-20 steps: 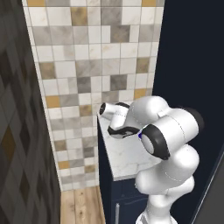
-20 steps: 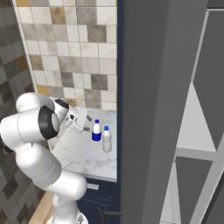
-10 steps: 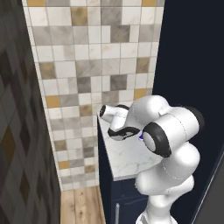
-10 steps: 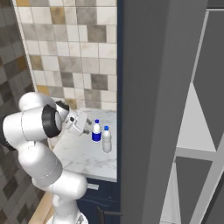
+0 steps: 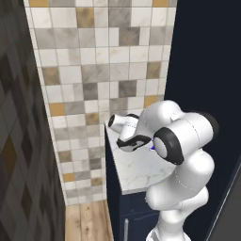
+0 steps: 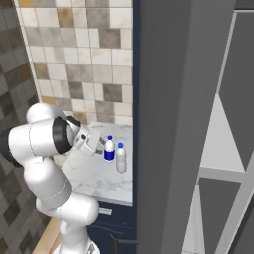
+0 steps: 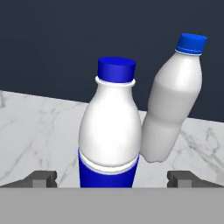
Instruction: Take the bottled waters from the counter and place them in the freezer to freeze. Close the freezer door after placing the bottles.
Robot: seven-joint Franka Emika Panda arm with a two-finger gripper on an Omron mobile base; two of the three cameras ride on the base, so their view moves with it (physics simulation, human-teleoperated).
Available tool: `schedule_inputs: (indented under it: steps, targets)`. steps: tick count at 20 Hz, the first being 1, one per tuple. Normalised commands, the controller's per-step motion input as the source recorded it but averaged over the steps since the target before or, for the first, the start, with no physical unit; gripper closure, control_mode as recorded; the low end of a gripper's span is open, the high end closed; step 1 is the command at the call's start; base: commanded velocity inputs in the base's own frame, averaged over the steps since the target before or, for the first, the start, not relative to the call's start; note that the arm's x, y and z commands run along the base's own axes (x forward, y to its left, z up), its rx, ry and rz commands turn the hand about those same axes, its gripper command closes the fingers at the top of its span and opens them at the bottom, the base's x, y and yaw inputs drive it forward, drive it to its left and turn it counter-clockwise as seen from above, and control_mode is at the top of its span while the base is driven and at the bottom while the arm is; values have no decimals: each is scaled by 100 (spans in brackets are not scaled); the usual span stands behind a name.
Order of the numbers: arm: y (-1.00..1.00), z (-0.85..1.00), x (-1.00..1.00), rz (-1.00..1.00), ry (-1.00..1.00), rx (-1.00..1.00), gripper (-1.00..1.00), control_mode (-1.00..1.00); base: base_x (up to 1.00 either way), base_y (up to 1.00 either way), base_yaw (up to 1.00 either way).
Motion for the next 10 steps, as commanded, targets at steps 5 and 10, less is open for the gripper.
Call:
schedule_inputs:
  steps: [5,10]
  targets:
    - [-7,-2,0,-1,1,0,-100,-100,0,0,0]
    - [-12,0,0,-1,2,0,-100,-100,0,0,0]
